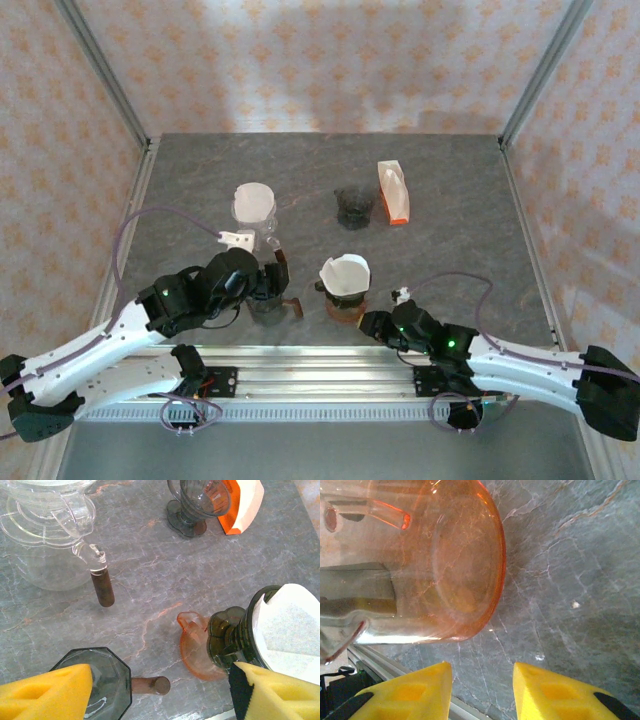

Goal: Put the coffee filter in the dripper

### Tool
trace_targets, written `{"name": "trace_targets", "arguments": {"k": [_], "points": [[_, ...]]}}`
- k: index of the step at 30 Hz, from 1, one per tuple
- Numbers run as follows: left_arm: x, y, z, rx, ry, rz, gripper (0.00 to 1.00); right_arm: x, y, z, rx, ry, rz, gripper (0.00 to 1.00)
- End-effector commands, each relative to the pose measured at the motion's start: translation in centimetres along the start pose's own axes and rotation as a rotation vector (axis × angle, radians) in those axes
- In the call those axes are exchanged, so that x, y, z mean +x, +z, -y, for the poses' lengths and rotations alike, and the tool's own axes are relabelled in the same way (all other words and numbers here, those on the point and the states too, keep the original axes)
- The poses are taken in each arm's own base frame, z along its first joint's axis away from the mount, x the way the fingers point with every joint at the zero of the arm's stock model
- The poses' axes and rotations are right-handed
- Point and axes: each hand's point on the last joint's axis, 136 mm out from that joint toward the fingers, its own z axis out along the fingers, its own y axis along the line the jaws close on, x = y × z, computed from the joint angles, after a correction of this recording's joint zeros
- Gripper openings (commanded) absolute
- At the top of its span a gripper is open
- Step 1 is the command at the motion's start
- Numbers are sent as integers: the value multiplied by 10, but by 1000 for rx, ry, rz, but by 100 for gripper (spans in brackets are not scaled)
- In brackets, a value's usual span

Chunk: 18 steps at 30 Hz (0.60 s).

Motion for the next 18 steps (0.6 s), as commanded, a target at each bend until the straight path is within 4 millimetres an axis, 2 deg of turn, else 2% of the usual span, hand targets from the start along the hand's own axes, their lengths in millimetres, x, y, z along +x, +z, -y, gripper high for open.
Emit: {"name": "trace_targets", "arguments": {"k": [1,9,18], "points": [[0,-1,-15,-50,4,18,73,-11,2,-17,-76,41,58,37],[3,-2,-21,-59,-5,19,74,-12,12,-15,-62,58,64,35],[5,-5,-27,-67,-14,20,73,-18,26,-27,-67,41,84,34]]}}
